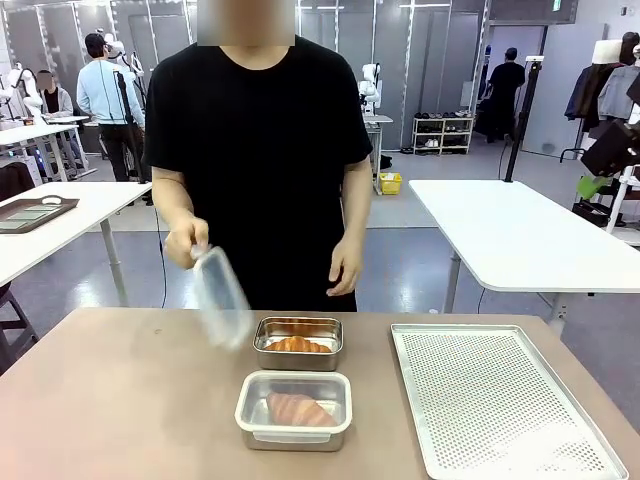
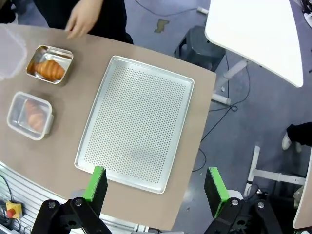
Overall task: Place the bread into the airtight container.
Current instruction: Pick up a Butter Roll and place it into an empty Airtight Container.
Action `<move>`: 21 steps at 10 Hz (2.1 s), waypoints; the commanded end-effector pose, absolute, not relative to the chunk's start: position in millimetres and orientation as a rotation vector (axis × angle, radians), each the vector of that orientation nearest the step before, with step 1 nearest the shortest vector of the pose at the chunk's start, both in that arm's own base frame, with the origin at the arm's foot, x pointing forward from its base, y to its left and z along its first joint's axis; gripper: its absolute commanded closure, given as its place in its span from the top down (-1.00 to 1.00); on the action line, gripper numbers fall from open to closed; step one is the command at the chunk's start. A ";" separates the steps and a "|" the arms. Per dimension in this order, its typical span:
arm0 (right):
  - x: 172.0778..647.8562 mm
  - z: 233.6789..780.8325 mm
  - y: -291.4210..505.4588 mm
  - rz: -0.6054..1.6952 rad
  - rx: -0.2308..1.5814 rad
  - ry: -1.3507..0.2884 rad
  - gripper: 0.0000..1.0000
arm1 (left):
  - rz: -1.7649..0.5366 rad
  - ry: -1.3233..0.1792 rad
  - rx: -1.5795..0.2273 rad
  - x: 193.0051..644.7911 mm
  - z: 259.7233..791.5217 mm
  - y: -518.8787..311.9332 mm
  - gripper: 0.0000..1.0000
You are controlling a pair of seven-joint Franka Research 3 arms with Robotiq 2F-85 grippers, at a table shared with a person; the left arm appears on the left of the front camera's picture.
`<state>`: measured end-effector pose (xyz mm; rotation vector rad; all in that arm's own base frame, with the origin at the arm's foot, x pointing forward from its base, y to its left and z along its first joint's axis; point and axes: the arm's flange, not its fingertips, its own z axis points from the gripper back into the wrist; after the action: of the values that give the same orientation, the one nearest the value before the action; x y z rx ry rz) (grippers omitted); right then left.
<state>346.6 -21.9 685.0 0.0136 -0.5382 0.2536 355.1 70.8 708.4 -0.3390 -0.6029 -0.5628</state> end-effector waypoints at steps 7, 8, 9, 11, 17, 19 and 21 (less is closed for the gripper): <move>347.2 685.3 -22.9 0.263 0.002 -0.540 1.00 | -0.574 -0.603 -0.344 354.2 708.8 70.2 1.00; 347.2 685.3 -22.9 0.263 0.002 -0.540 1.00 | -0.574 -0.603 -0.344 354.2 708.8 70.2 1.00; 347.2 685.3 -22.9 0.263 0.002 -0.540 1.00 | -0.574 -0.603 -0.344 354.2 708.8 70.2 1.00; 347.2 685.3 -22.9 0.263 0.002 -0.540 1.00 | -0.574 -0.603 -0.344 354.2 708.8 70.2 1.00; 347.2 685.3 -22.9 0.263 0.002 -0.540 1.00 | -0.574 -0.603 -0.344 354.2 708.8 70.2 1.00; 347.2 685.3 -22.9 0.263 0.002 -0.540 1.00 | -0.574 -0.603 -0.344 354.2 708.8 70.2 1.00; 347.2 685.3 -22.9 0.263 0.002 -0.540 1.00 | -0.574 -0.603 -0.344 354.2 708.8 70.2 1.00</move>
<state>346.7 -21.8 684.9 0.0134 -0.5381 0.2539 355.1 70.8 708.4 -0.3390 -0.6029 -0.5628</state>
